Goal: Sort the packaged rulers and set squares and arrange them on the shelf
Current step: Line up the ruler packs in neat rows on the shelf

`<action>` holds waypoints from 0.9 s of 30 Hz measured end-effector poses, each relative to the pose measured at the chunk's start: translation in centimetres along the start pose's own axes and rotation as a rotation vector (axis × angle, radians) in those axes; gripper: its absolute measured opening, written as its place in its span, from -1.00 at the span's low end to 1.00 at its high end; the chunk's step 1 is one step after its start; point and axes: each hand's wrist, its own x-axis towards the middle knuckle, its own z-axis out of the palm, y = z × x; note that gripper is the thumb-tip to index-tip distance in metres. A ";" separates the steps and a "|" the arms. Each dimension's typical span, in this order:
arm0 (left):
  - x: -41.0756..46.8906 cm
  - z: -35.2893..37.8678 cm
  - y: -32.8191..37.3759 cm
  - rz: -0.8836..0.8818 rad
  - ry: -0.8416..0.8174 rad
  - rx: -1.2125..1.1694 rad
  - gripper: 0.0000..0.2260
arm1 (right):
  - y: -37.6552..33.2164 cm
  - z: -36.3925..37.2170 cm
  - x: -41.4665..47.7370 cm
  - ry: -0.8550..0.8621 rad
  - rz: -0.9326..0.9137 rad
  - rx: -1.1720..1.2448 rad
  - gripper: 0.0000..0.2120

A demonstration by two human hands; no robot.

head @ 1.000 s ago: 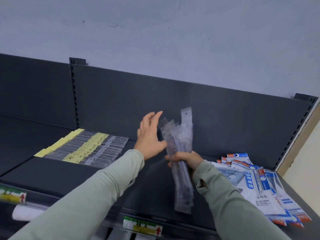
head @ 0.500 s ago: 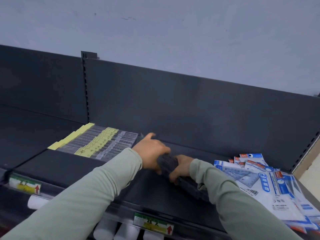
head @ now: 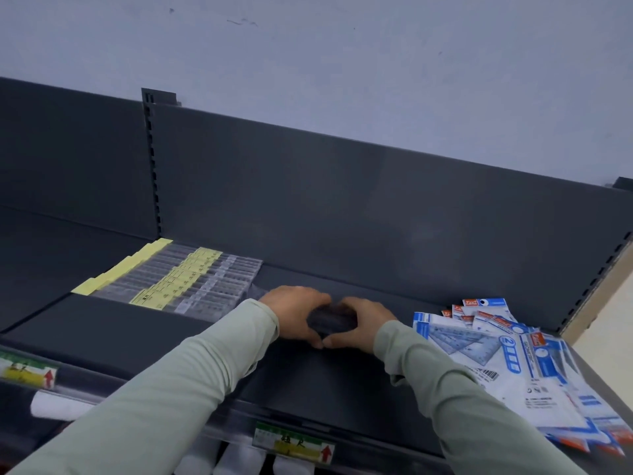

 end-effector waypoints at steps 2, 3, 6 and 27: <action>0.3 0.3 0.0 0.002 -0.012 -0.032 -0.59 | 0.4 -0.2 -0.3 0.046 0.019 0.014 -0.36; 0.5 0.4 -0.1 -0.012 -0.014 -0.047 -0.60 | 0.8 -0.4 -0.4 0.093 0.052 -0.006 -0.35; 0.7 0.3 -0.8 -0.072 -0.037 -0.047 -0.54 | 2.5 -0.8 -0.5 0.295 0.194 0.091 -0.45; 1.1 1.1 0.6 -0.187 -0.088 0.145 -0.30 | 4.6 2.1 1.5 0.462 0.279 0.828 -0.73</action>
